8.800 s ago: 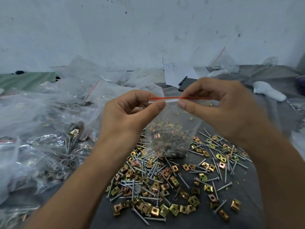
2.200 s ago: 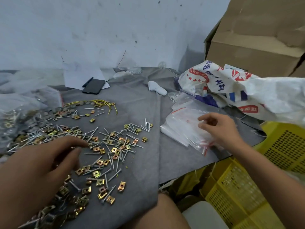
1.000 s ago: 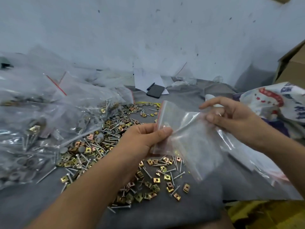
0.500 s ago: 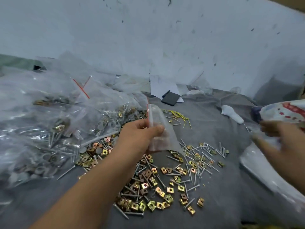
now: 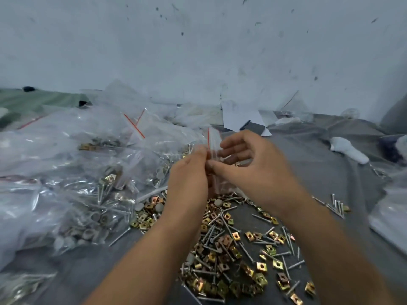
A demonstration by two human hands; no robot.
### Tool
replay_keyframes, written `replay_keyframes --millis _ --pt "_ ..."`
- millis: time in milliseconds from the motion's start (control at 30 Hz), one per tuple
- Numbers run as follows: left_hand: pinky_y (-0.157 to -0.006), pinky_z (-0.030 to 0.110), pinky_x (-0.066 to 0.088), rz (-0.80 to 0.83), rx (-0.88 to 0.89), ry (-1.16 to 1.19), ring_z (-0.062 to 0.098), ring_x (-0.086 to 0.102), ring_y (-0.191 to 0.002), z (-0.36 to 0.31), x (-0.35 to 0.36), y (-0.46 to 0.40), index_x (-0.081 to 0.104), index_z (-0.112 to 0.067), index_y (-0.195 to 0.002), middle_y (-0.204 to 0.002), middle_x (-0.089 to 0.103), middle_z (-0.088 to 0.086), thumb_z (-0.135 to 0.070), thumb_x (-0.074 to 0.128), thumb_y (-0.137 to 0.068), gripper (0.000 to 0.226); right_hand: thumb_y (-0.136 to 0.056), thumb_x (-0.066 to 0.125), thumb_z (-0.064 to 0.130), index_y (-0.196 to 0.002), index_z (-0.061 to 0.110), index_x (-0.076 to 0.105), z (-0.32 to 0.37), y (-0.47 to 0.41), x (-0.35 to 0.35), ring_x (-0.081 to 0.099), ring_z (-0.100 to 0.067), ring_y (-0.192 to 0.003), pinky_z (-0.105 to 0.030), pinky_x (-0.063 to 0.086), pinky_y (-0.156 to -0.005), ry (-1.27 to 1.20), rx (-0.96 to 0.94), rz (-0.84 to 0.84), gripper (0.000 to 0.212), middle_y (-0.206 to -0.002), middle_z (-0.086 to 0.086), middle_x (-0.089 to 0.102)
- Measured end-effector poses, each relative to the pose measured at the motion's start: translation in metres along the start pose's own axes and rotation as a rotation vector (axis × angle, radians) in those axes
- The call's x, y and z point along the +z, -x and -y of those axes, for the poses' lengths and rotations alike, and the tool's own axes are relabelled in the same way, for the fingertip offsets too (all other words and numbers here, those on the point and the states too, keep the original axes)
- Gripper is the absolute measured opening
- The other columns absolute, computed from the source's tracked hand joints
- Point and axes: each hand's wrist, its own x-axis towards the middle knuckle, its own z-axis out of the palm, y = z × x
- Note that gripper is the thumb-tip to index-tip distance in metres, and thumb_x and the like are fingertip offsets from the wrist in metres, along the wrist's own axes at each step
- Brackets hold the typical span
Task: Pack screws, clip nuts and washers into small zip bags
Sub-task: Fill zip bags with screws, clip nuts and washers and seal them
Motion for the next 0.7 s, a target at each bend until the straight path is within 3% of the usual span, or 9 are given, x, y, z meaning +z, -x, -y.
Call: replay_keyframes --millis 67,233,333,400,467,500,567,633,700 --pt "-0.048 0.025 0.055 0.025 0.035 -0.038 0.014 0.067 -0.052 0.001 0.0 0.001 0.079 -0.01 -0.08 -0.071 0.074 0.008 -0.026 0.051 -0.112 0.045 -0.074 0.093 0.026 -0.106 0.024 0.065 -0.008 0.003 0.003 0.07 -0.005 -0.082 -0.018 0.056 -0.066 -0.068 -0.003 -0.017 0.042 -0.094 0.007 0.072" --pt "-0.067 0.034 0.064 0.143 0.071 -0.116 0.029 0.075 -0.083 0.008 -0.002 0.005 0.084 -0.012 -0.097 -0.098 0.081 0.017 -0.026 0.055 -0.11 0.035 -0.082 0.08 0.001 -0.11 0.021 0.062 -0.023 0.009 0.0 0.07 -0.011 -0.081 -0.02 0.056 -0.065 -0.175 -0.015 -0.018 0.04 -0.096 0.0 0.07" --pt "-0.075 0.038 0.066 0.187 0.113 -0.174 0.03 0.079 -0.09 0.006 0.0 0.009 0.084 -0.016 -0.1 -0.1 0.082 0.012 -0.03 0.057 -0.11 0.033 -0.083 0.079 0.005 -0.108 0.022 0.061 -0.028 0.007 -0.001 0.069 -0.013 -0.079 -0.026 0.058 -0.065 -0.16 -0.039 -0.09 0.036 -0.091 0.001 0.069" --pt "-0.082 0.046 0.067 0.192 0.211 -0.329 0.026 0.079 -0.093 0.004 0.0 0.011 0.084 -0.022 -0.1 -0.098 0.082 0.006 -0.032 0.059 -0.108 0.029 -0.085 0.082 0.013 -0.106 0.021 0.061 -0.03 0.008 -0.001 0.069 -0.014 -0.075 -0.027 0.059 -0.064 -0.15 -0.046 -0.154 0.031 -0.086 0.001 0.069" --pt "-0.094 0.051 0.063 0.213 0.363 -0.546 0.019 0.076 -0.105 -0.001 -0.007 0.01 0.08 -0.028 -0.115 -0.112 0.08 -0.002 -0.042 0.063 -0.102 0.026 -0.086 0.081 0.011 -0.104 0.02 0.063 -0.029 0.008 -0.006 0.069 -0.017 -0.073 -0.03 0.059 -0.064 -0.134 -0.056 -0.176 0.026 -0.083 0.0 0.069" --pt "-0.104 0.045 0.059 0.246 0.423 -0.671 0.012 0.071 -0.118 -0.005 -0.013 0.01 0.072 -0.033 -0.133 -0.13 0.074 -0.01 -0.049 0.066 -0.096 0.04 -0.087 0.078 0.007 -0.103 0.02 0.066 -0.029 0.007 -0.011 0.068 -0.02 -0.073 -0.033 0.058 -0.064 -0.126 -0.067 -0.148 0.024 -0.083 -0.001 0.069" --pt "-0.123 0.024 0.036 0.376 0.558 -0.942 0.001 0.038 -0.151 -0.017 -0.023 0.007 0.031 -0.04 -0.164 -0.167 0.037 -0.021 -0.06 0.077 -0.083 0.096 -0.086 0.073 0.0 -0.101 0.02 0.07 -0.025 0.008 -0.024 0.062 -0.021 -0.067 -0.031 0.052 -0.06 -0.131 -0.099 -0.052 0.024 -0.08 0.0 0.065" --pt "-0.129 0.019 0.016 0.47 0.671 -1.079 -0.001 0.009 -0.161 -0.021 -0.025 0.006 0.001 -0.032 -0.17 -0.176 0.01 -0.016 -0.064 0.084 -0.072 0.133 -0.085 0.073 -0.002 -0.1 0.019 0.072 -0.019 0.009 -0.031 0.057 -0.017 -0.065 -0.03 0.048 -0.061 -0.161 -0.137 0.01 0.026 -0.078 0.003 0.06" --pt "-0.13 0.024 0.014 0.429 0.679 -1.103 0.003 0.005 -0.162 -0.019 -0.018 0.011 -0.001 -0.025 -0.169 -0.177 0.008 -0.01 -0.066 0.087 -0.06 0.147 -0.082 0.075 -0.001 -0.101 0.018 0.071 -0.011 0.012 -0.032 0.058 -0.017 -0.065 -0.03 0.049 -0.063 -0.186 -0.185 0.029 0.027 -0.077 0.002 0.059"
